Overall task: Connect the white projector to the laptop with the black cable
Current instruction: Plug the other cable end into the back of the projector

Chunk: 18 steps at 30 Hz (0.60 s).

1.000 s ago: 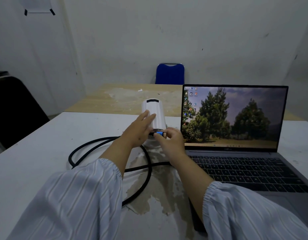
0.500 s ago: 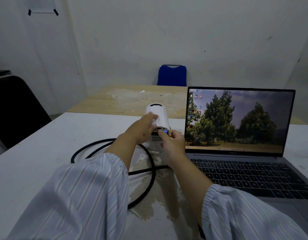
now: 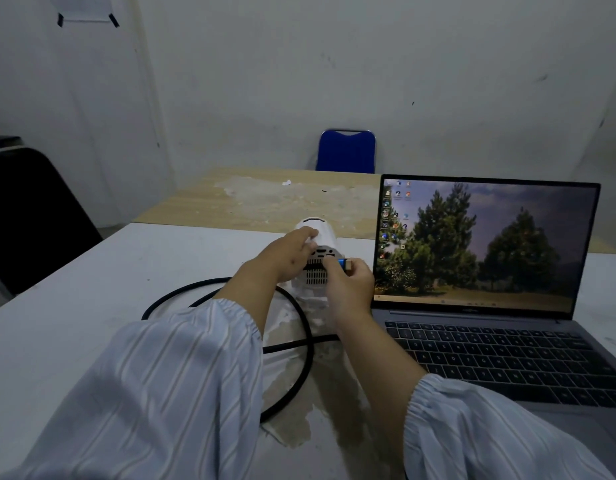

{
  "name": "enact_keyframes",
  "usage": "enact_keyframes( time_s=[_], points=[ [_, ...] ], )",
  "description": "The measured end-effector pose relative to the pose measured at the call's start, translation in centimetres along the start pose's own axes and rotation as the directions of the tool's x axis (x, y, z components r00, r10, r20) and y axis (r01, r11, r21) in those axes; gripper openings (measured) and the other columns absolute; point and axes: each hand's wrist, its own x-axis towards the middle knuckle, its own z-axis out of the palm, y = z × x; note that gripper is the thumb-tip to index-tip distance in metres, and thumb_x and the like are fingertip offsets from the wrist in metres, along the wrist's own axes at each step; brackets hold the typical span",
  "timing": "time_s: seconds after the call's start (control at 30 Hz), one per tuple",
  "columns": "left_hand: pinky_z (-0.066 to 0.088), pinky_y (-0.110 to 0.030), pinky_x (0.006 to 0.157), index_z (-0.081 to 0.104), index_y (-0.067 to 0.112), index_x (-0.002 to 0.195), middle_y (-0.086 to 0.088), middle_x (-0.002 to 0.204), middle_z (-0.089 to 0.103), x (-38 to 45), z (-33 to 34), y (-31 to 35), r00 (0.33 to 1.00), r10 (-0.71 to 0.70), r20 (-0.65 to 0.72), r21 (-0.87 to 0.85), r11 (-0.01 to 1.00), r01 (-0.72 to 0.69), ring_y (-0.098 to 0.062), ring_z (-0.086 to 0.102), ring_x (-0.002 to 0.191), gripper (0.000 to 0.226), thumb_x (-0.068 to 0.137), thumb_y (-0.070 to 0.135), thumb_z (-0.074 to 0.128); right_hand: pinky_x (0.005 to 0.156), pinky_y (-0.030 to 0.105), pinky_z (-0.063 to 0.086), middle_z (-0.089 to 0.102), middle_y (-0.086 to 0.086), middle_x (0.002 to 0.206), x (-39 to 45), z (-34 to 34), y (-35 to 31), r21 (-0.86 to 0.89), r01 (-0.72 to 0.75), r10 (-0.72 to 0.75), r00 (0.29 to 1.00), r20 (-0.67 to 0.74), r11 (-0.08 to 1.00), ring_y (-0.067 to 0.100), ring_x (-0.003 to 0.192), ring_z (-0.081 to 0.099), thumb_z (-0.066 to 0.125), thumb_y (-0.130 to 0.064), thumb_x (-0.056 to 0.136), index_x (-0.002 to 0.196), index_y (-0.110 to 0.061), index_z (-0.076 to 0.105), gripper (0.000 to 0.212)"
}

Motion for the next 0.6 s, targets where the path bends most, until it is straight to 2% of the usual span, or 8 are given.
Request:
enact_keyframes(
  time_s=[0.03,0.1,0.13,0.2,0.33,0.47,0.53,0.6],
  points=[
    [0.037,-0.038,0.103,0.032,0.017,0.142,-0.013,0.150,0.037,-0.05,0.07,0.00,1.000,-0.003,0.003,-0.009,1.000,0.003,-0.031,0.041,0.132,0.042,0.101,0.025,0.030,0.054,0.030,0.044,0.049,0.004,0.065,0.10,0.14,-0.04,0.033,-0.022,0.022,1.000,-0.011,0.999,0.018,0.058,0.048,0.064,-0.015,0.083,0.065,-0.013,0.042,0.029],
    [0.037,-0.037,0.103,0.031,0.017,0.142,-0.013,0.150,0.037,-0.07,0.14,0.01,1.000,-0.012,0.004,-0.029,1.000,0.012,-0.031,0.041,0.132,0.042,0.101,0.025,0.030,0.072,0.041,0.056,0.065,0.012,0.080,0.19,0.46,-0.14,0.109,-0.073,0.076,0.997,-0.018,0.991,0.028,0.077,0.065,0.067,-0.020,0.082,0.069,-0.015,0.052,0.021],
    [0.037,-0.037,0.103,0.031,0.017,0.143,-0.012,0.150,0.038,-0.07,0.14,0.03,1.000,-0.015,0.004,-0.035,0.999,0.015,-0.031,0.041,0.132,0.042,0.101,0.025,0.030,0.080,0.045,0.057,0.069,0.014,0.088,0.20,0.59,-0.16,0.142,-0.094,0.098,0.995,-0.020,0.985,0.030,0.085,0.069,0.067,-0.022,0.083,0.071,-0.017,0.056,0.017],
    [0.036,-0.036,0.103,0.031,0.018,0.142,-0.012,0.149,0.038,-0.08,0.10,0.00,1.000,-0.014,0.005,-0.036,0.999,0.015,-0.030,0.041,0.132,0.042,0.101,0.026,0.030,0.083,0.048,0.057,0.070,0.011,0.087,0.12,0.53,-0.27,0.222,-0.138,0.145,0.989,-0.015,0.965,0.030,0.086,0.070,0.065,-0.025,0.086,0.072,-0.020,0.060,0.016],
    [0.037,-0.036,0.102,0.031,0.018,0.142,-0.012,0.148,0.040,-0.15,0.11,0.00,1.000,-0.015,0.005,-0.036,0.999,0.015,-0.030,0.042,0.131,0.043,0.101,0.027,0.029,0.069,0.039,0.056,0.063,0.006,0.076,0.09,0.11,-0.54,0.352,-0.208,0.218,0.976,0.013,0.913,0.019,0.069,0.063,0.053,-0.028,0.093,0.088,-0.009,0.061,0.021],
    [0.038,-0.037,0.100,0.031,0.018,0.142,-0.012,0.148,0.040,-0.19,0.14,-0.06,1.000,-0.021,0.008,-0.052,0.998,0.022,-0.031,0.042,0.131,0.043,0.101,0.028,0.029,0.061,0.038,0.055,0.048,0.004,0.064,-0.05,0.06,-0.65,0.403,-0.299,0.291,0.953,0.082,0.865,0.017,0.061,0.052,0.040,-0.033,0.098,0.085,-0.011,0.054,0.029],
    [0.038,-0.037,0.101,0.031,0.018,0.142,-0.012,0.148,0.040,-0.16,0.14,-0.19,1.000,-0.024,0.008,-0.059,0.998,0.024,-0.031,0.042,0.132,0.043,0.101,0.029,0.029,0.048,0.031,0.052,0.044,0.003,0.061,0.09,0.22,-0.64,0.407,-0.356,0.331,0.934,0.132,0.841,0.016,0.055,0.047,0.038,-0.033,0.098,0.102,-0.010,0.053,0.028],
    [0.038,-0.038,0.101,0.032,0.019,0.142,-0.013,0.147,0.042,-0.16,0.17,-0.29,1.000,-0.028,0.008,-0.069,0.997,0.028,-0.031,0.043,0.130,0.042,0.101,0.029,0.029,0.040,0.023,0.045,0.042,-0.001,0.050,0.03,0.52,-0.73,0.424,-0.388,0.343,0.921,0.182,0.818,0.013,0.043,0.041,0.040,-0.023,0.096,0.112,-0.012,0.049,0.022]
  ],
)
